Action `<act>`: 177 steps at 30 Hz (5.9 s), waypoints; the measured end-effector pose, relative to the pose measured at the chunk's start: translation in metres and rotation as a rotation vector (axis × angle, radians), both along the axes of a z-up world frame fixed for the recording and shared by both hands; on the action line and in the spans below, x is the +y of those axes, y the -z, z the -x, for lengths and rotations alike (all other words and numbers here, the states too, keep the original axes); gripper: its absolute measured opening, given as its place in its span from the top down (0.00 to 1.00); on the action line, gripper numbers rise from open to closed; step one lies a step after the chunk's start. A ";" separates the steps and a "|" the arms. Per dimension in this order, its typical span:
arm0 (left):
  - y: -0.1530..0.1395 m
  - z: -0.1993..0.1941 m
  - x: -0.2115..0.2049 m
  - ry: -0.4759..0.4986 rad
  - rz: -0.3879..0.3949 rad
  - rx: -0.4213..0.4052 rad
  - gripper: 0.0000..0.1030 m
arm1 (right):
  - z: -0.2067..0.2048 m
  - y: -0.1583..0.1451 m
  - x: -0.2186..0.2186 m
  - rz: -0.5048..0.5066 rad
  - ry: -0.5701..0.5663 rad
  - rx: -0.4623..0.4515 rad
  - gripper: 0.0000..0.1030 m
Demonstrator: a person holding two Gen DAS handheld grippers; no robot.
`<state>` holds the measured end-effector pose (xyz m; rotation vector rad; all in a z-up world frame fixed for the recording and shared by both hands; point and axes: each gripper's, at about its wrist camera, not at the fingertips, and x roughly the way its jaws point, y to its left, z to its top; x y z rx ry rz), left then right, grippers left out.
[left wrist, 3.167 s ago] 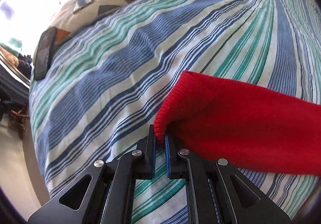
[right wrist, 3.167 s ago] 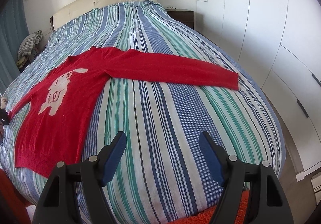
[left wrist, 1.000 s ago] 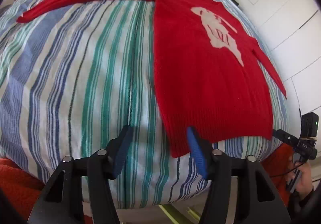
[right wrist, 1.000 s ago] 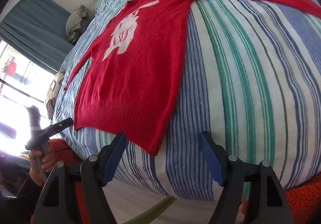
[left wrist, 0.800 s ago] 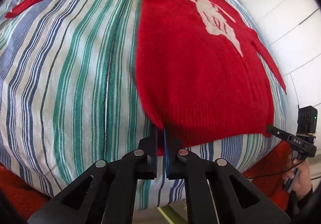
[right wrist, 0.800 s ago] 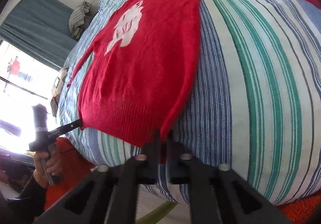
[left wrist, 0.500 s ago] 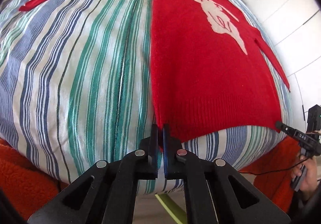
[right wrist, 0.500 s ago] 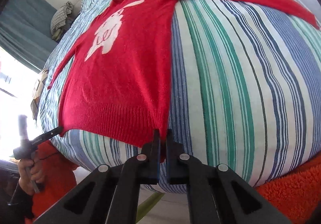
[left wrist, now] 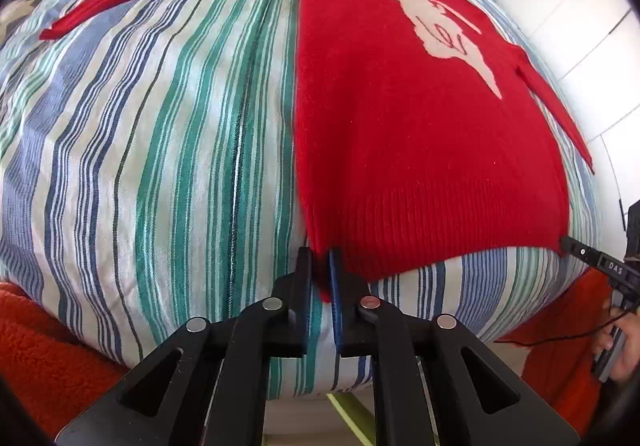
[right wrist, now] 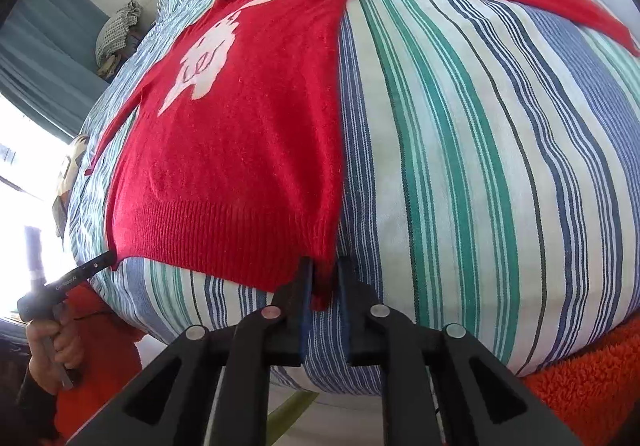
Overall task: Fold small clothes
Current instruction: 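Grasp the hem with both grippers and pull it straight, then open both grippers and lift them away from the sweater, then reach the right gripper to a sleeve cuff and close on it, then fold the held sleeve across the sweater body and open the right gripper, then reach the left gripper to the other sleeve cuff and close on it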
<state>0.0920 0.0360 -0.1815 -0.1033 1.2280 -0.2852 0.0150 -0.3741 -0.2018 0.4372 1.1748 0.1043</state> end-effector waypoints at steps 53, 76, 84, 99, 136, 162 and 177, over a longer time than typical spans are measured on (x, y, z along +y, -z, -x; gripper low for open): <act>-0.046 0.023 0.053 -0.307 -0.186 -0.244 0.13 | 0.046 -0.056 -0.055 0.123 0.369 -0.209 0.39; -0.040 0.019 0.058 -0.356 -0.231 -0.219 0.11 | -0.027 0.004 -0.308 -0.525 0.874 -0.232 0.37; -0.030 0.011 0.059 -0.369 -0.233 -0.172 0.11 | -0.053 0.016 -0.325 -0.396 0.968 -0.248 0.87; -0.034 0.009 0.055 -0.336 -0.190 -0.208 0.11 | -0.251 -0.230 -0.056 -0.069 0.103 -0.570 0.95; -0.056 -0.047 0.083 -0.397 -0.150 -0.311 0.03 | -0.088 0.006 -0.108 0.420 0.176 -0.225 0.13; 0.005 -0.083 0.091 -0.318 -0.171 -0.121 0.01 | -0.083 0.017 -0.102 0.419 0.175 -0.263 0.02; -0.017 -0.181 0.301 -0.808 0.267 -0.051 0.11 | -0.085 0.017 -0.099 0.436 0.170 -0.262 0.00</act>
